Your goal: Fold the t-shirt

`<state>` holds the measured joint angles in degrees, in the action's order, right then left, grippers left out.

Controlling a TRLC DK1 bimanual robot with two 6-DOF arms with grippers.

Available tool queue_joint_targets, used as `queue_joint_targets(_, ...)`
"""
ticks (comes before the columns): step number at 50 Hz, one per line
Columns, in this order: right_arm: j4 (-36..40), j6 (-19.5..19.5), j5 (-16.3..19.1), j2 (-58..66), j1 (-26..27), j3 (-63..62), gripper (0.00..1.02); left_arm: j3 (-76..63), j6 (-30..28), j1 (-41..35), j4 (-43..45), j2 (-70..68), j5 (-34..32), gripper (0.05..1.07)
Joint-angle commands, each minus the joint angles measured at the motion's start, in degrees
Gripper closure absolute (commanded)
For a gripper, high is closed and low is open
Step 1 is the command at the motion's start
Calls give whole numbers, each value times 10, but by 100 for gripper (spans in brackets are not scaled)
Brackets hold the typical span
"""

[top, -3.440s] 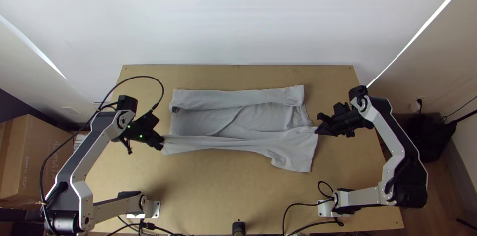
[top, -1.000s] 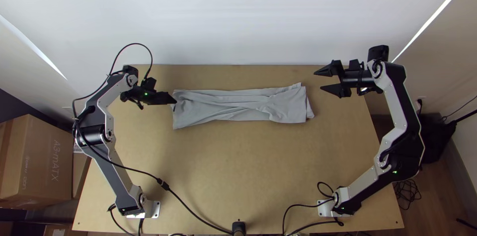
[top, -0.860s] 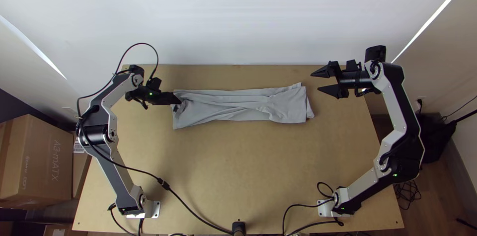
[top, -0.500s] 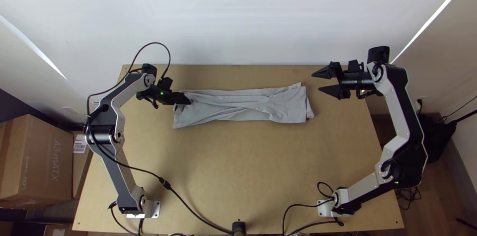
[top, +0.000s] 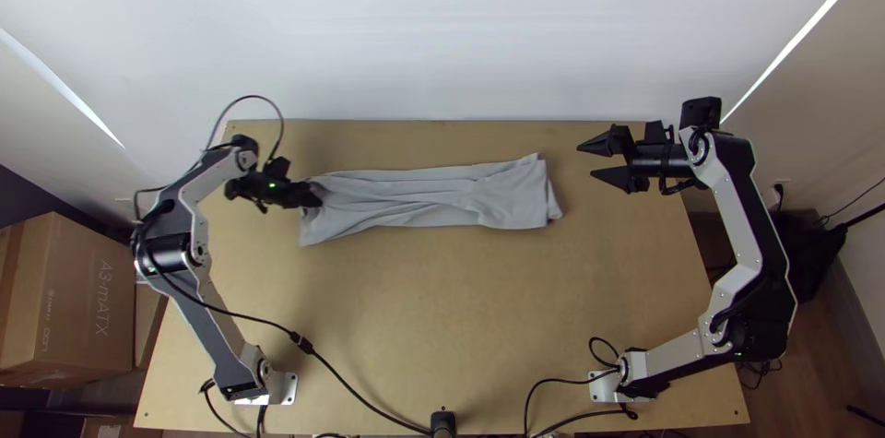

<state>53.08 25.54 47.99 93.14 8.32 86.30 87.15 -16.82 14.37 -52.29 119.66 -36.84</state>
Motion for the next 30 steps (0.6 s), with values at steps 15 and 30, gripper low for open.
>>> queue_joint_targets(15,-25,13,0,-37,-9,-56,4,134,-124,107,-271,-94,20,105)
queue_joint_targets(30,-42,17,-7,-51,-17,-80,4,203,-30,-80,-287,-172,20,105)
